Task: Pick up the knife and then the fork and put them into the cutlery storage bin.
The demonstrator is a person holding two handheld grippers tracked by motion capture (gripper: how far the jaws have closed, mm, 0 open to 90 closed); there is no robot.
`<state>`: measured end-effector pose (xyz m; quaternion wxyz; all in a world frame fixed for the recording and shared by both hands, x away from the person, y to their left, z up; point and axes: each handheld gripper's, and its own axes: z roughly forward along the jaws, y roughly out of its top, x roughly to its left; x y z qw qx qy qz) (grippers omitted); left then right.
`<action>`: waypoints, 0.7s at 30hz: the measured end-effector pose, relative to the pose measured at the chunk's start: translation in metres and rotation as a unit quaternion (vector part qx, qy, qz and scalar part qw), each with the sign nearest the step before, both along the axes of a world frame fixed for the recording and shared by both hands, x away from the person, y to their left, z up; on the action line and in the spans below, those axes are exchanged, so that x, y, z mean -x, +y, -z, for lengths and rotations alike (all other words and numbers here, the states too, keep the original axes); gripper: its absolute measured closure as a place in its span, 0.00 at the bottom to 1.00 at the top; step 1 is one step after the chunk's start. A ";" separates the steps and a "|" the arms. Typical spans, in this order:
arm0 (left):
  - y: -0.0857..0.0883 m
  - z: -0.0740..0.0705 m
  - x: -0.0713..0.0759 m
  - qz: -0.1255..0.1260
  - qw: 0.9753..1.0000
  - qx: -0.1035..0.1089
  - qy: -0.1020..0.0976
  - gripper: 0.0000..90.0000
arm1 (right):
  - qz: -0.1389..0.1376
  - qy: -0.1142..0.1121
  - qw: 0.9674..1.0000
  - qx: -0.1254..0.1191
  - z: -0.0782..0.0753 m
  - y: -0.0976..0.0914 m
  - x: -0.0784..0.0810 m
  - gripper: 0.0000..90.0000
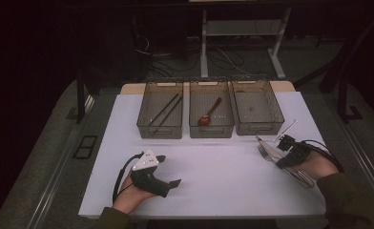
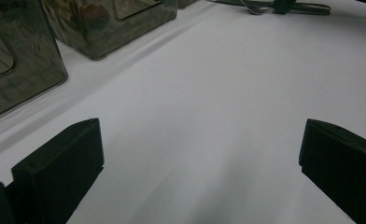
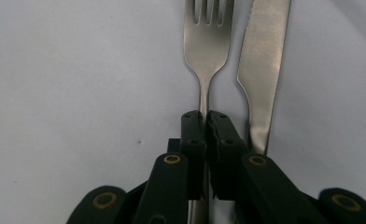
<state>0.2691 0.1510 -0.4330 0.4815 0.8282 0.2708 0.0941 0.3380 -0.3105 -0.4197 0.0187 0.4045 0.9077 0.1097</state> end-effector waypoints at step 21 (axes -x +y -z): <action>0.000 0.001 -0.001 0.001 1.000 0.001 0.004 0.00 | 0.056 -0.123 0.975 -0.178 -0.028 -0.029 0.013 0.94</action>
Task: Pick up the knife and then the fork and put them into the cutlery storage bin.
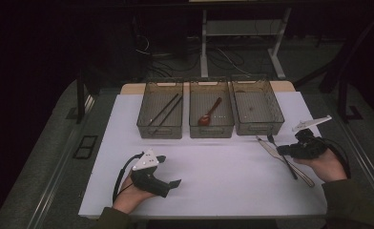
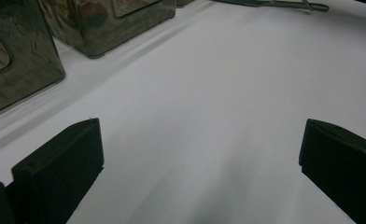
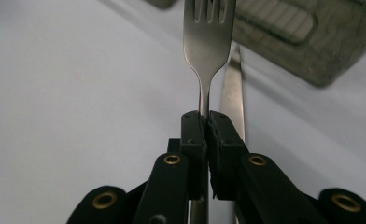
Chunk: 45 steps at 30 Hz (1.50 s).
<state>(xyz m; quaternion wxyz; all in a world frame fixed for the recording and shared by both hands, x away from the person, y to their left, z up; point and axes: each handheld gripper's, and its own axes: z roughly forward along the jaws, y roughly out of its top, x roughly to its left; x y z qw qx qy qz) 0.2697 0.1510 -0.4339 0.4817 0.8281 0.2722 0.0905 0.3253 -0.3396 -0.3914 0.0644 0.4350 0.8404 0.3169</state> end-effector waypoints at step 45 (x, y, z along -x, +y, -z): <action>0.003 -0.001 -0.001 0.003 1.000 0.011 -0.001 0.00 | 0.048 -0.186 0.972 -0.137 -0.062 -0.001 -0.044 0.94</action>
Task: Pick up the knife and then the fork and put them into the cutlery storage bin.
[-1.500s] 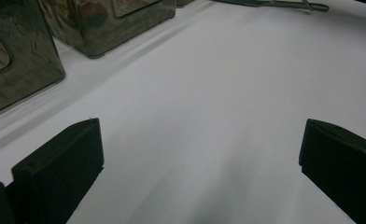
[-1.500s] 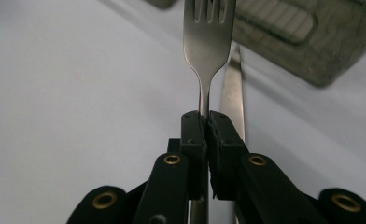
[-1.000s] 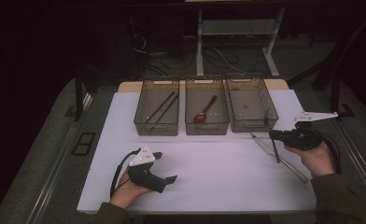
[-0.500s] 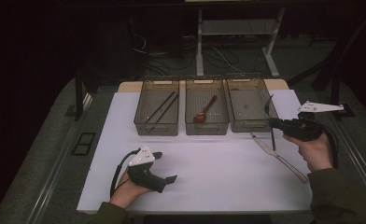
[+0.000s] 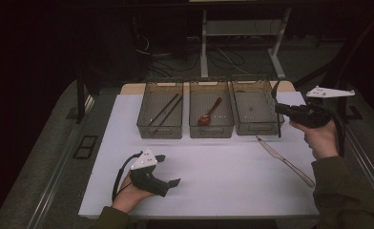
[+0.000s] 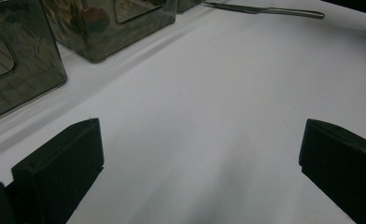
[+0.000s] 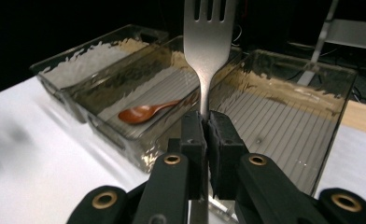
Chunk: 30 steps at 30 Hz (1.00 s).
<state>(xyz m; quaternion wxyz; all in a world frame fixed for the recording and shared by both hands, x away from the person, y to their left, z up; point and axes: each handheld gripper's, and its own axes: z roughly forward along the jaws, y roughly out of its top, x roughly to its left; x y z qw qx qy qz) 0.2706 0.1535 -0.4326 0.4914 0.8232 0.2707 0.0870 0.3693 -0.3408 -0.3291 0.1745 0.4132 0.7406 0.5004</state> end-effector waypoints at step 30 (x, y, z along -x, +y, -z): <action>0.000 0.000 0.000 0.001 1.000 0.003 -0.001 0.00 | 0.055 0.052 0.995 0.059 0.009 0.004 -0.093 0.94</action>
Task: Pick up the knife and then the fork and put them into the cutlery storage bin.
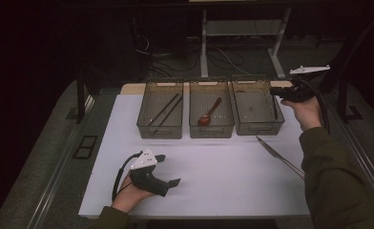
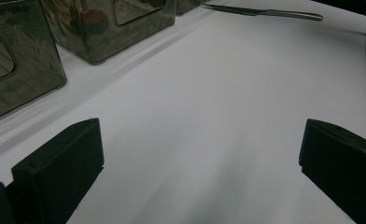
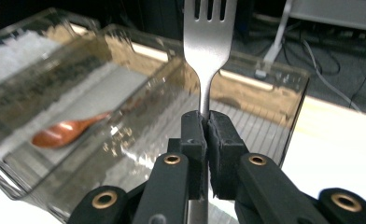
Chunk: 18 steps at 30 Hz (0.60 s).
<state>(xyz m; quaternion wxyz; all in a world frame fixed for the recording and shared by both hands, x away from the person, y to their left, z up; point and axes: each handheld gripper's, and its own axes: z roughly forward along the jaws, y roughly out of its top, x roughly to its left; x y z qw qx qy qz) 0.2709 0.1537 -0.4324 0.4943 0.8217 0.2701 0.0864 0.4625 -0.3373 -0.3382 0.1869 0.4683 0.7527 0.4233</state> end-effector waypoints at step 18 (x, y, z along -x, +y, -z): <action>0.000 0.000 0.000 0.001 1.000 0.001 0.002 0.00 | -0.018 0.094 0.993 0.070 0.033 0.009 -0.019 0.94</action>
